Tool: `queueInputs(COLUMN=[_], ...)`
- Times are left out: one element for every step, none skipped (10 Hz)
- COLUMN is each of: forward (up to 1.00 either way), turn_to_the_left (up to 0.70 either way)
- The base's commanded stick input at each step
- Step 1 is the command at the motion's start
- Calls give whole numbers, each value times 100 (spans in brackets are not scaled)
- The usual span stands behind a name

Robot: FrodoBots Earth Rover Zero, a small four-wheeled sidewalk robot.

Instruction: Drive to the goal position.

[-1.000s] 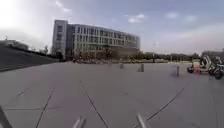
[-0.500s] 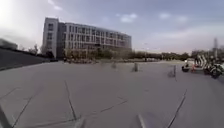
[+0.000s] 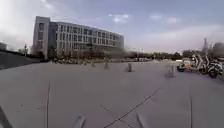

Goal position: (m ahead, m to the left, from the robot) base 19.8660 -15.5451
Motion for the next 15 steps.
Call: queueInputs(forward=[100, 100, 100, 100, 100, 100, 100, 100, 100, 100, 100, 100, 100, 100, 100], turn_to_the_left=[-27, -27, -27, -27, -27, -27, -27, -27, -27, -27, -27, -27, -27, -27, -27])
